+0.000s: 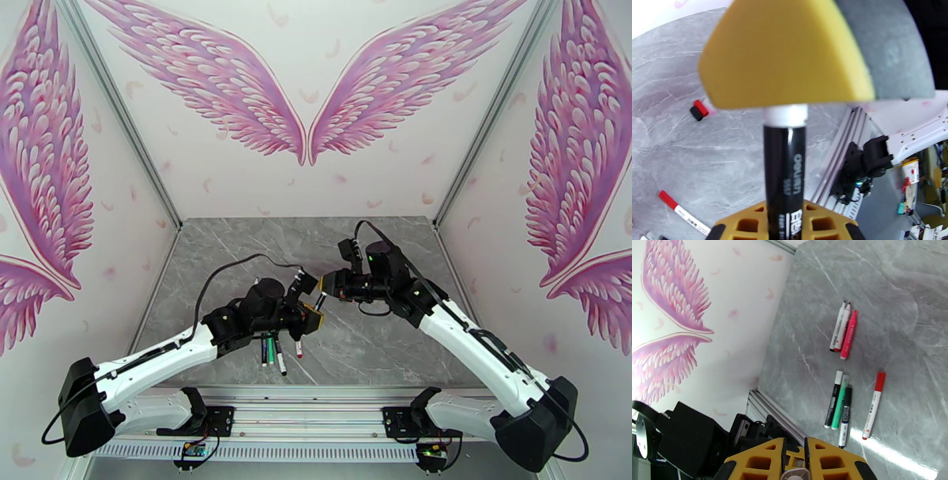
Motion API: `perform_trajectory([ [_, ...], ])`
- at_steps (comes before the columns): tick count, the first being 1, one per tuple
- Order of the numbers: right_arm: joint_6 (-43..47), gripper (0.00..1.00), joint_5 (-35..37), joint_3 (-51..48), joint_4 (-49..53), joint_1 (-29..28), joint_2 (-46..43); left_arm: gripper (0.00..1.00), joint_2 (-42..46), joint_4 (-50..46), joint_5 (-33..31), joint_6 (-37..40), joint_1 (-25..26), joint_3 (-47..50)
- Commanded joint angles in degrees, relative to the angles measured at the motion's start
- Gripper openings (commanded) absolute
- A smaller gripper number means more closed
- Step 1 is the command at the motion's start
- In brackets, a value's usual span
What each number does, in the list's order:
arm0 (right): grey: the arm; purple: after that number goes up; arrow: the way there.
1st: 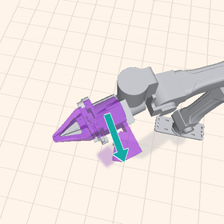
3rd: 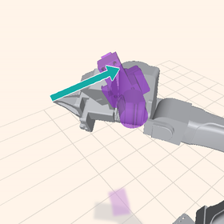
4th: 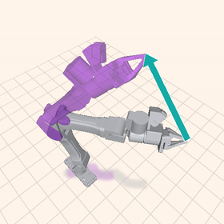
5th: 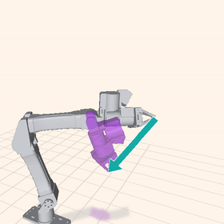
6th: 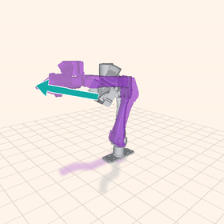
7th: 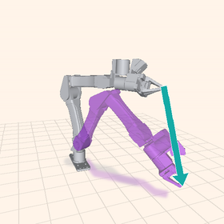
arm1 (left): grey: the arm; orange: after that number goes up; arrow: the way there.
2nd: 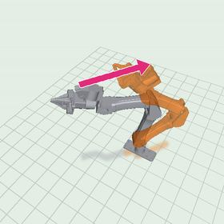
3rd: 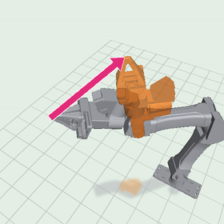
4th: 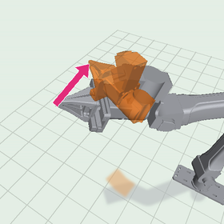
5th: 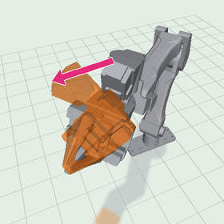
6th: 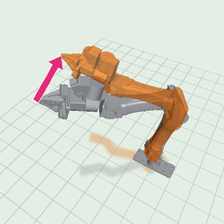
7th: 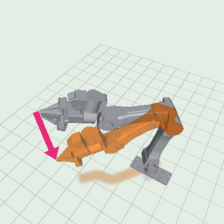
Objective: Open the pen caps
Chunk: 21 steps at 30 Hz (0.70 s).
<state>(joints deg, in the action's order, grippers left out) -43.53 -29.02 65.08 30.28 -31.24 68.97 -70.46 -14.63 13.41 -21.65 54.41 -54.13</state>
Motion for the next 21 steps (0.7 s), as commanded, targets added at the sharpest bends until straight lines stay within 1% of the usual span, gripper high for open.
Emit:
perform_trajectory([
  [1, -0.24, 0.09, 11.52, 2.24, 0.48, 4.53, 0.67, 0.00, -0.30, -11.18, -0.82, 3.38, 1.92, -0.98],
  [3, -0.31, 0.09, 10.14, 1.21, -1.26, 5.73, 0.47, 0.00, -0.48, -10.40, 1.43, 3.06, 1.77, -0.89],
  [6, 1.20, 0.10, 2.94, -1.52, -7.94, 7.42, 0.17, 0.00, -0.19, -7.08, 8.45, 0.88, 0.18, 0.20],
  [7, 1.98, 0.10, 1.10, -2.05, -8.73, 8.03, 0.33, 0.00, 0.24, -6.12, 9.13, 0.25, -0.21, 0.58],
  [12, 8.82, 0.12, -2.42, -3.07, -5.11, 10.68, 1.24, 0.00, 3.57, -4.31, 6.47, -2.17, -2.09, 2.17],
  [15, 15.05, 0.13, -0.52, -2.30, 1.36, 11.67, 2.59, 0.00, 4.64, -3.43, 3.26, -3.79, -2.85, 3.44],
  [16, 17.25, 0.14, 1.25, -1.95, 3.81, 11.74, 3.18, 0.00, 5.02, -2.93, 1.79, -4.41, -3.07, 4.01],
  [18, 20.19, 0.15, 6.22, -1.43, 8.26, 11.96, 4.92, 0.00, 5.71, -0.91, 0.76, -5.62, -3.42, 5.48],
  [21, 22.05, 0.16, 10.12, -2.40, 10.27, 12.84, 7.99, 0.00, 6.54, 2.49, -1.02, -7.60, -3.96, 7.72],
])
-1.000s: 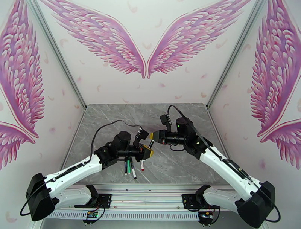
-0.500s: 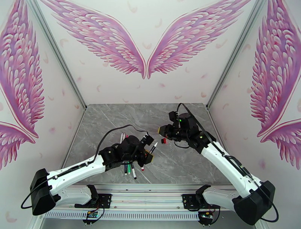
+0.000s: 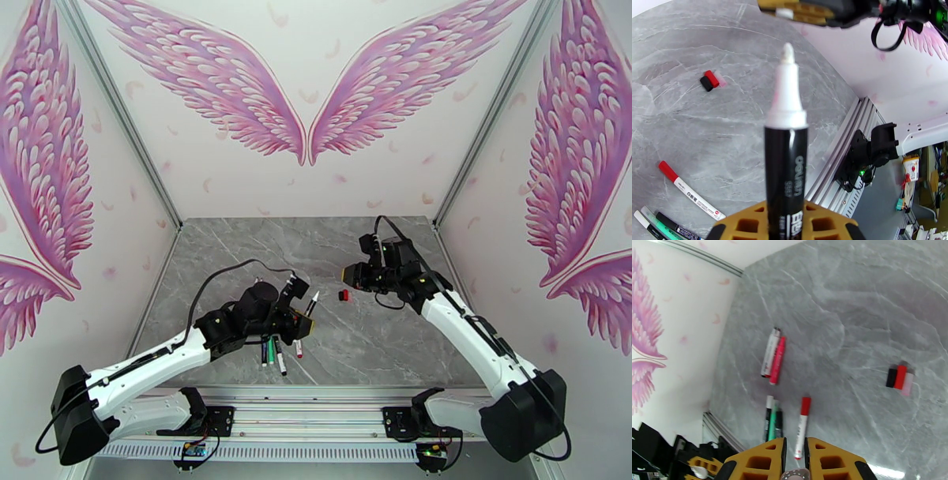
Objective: Open the pen caps
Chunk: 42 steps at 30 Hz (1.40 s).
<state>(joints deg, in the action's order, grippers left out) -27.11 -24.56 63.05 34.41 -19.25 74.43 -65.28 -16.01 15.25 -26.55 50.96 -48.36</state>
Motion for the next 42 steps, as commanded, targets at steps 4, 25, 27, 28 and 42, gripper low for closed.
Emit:
perform_trajectory([
  [4, 6.55, 0.16, 6.28, -1.09, 5.59, 3.75, 7.04, 0.01, 1.24, 3.55, -4.83, -3.40, -0.94, 2.69],
  [25, 12.89, 0.20, 4.94, 11.17, 7.10, 9.27, 33.29, 0.01, -0.73, 1.86, -6.17, -4.51, -3.15, 3.78],
  [27, 13.05, 0.21, 4.44, 11.72, 7.01, 9.49, 34.58, 0.01, -0.92, 2.27, -5.85, -4.81, -3.21, 3.81],
  [28, 13.18, 0.22, 4.12, 11.91, 7.05, 9.59, 35.15, 0.01, -1.02, 2.22, -5.86, -4.90, -3.23, 3.78],
  [42, 13.45, 0.30, 3.02, 12.19, 6.34, 10.08, 38.73, 0.01, -3.89, 1.20, -4.98, -5.27, -3.41, 2.23],
])
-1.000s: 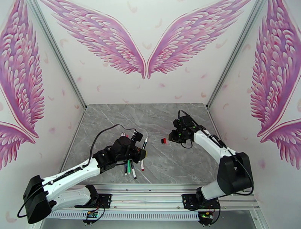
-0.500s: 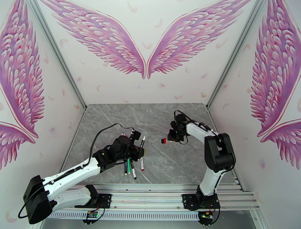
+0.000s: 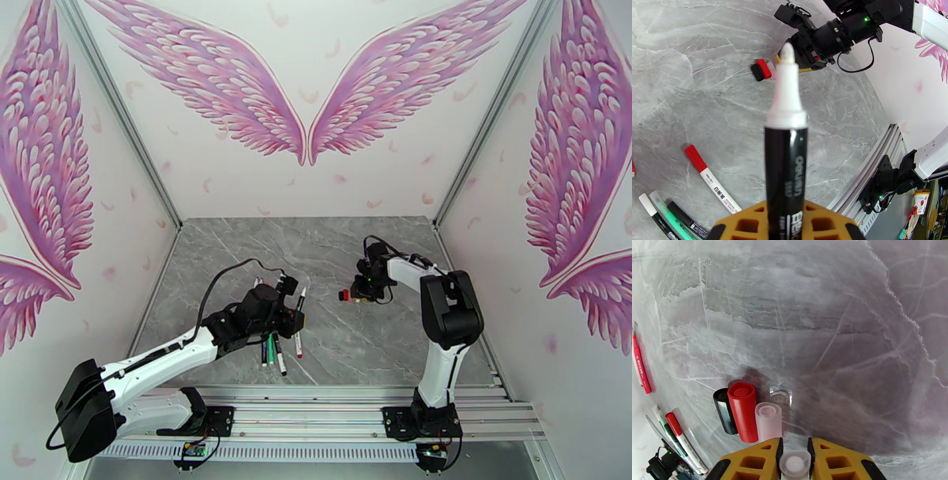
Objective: Open the pen caps
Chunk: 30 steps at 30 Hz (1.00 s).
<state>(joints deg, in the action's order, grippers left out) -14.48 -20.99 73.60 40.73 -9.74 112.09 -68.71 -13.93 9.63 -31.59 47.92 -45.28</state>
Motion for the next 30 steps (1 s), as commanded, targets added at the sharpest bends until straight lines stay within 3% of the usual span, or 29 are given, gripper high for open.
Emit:
perform_trajectory([
  [1, 0.71, 0.30, -0.50, 1.48, -0.18, 0.55, 1.10, 0.01, -0.46, -1.08, 0.65, -0.15, -0.37, -1.02],
  [12, -0.61, 0.32, -2.25, 0.34, -1.91, 0.53, -2.12, 0.02, -2.02, -2.26, 0.64, -0.18, -0.36, -2.52],
  [26, -5.00, 0.34, -2.62, -12.61, -8.59, -0.27, -19.87, 0.02, -12.52, -16.02, -15.80, 1.38, -2.68, -12.15],
  [30, -6.18, 0.41, -4.96, -17.59, -11.15, -1.65, -27.44, 0.03, -15.73, -17.09, -18.50, 2.12, -5.03, -13.74],
])
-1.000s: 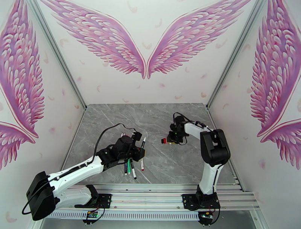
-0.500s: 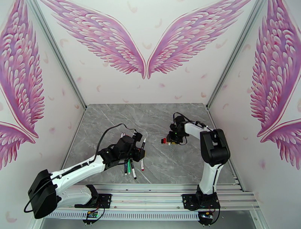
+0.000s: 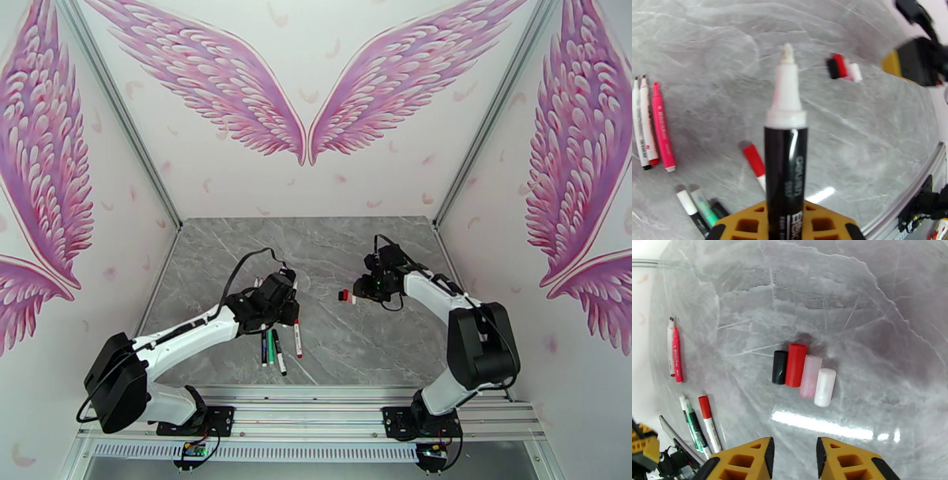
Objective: Open the pen caps
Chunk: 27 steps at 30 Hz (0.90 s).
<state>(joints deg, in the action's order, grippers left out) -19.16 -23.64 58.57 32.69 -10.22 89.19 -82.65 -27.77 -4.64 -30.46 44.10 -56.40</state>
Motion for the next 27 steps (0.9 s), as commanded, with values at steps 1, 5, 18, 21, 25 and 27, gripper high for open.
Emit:
perform_trajectory([
  [1, -1.86, 0.44, -3.06, -3.89, -3.83, -1.60, -6.60, 0.03, -2.70, -3.69, -4.62, 1.29, -1.87, -3.24],
  [5, -3.98, 0.57, -6.17, -8.52, -7.65, -3.47, -13.98, 0.03, -6.88, -5.45, -8.37, 1.98, -3.80, -5.82],
  [18, -8.73, 0.99, -12.53, -15.08, -12.83, -5.58, -28.17, 0.05, -21.13, -8.02, -17.60, 1.05, -6.30, -14.28],
  [21, -8.57, 0.99, -12.11, -15.19, -12.58, -5.52, -28.41, 0.06, -24.75, -9.09, -18.68, 0.58, -6.47, -16.34],
  [25, -8.29, 0.99, -11.23, -15.30, -11.70, -5.60, -28.59, 0.08, -28.20, -9.74, -20.41, 0.42, -6.48, -18.44],
  [27, -7.89, 0.99, -10.59, -15.20, -10.77, -5.55, -28.48, 0.10, -29.41, -10.20, -21.26, 0.74, -6.56, -19.64],
])
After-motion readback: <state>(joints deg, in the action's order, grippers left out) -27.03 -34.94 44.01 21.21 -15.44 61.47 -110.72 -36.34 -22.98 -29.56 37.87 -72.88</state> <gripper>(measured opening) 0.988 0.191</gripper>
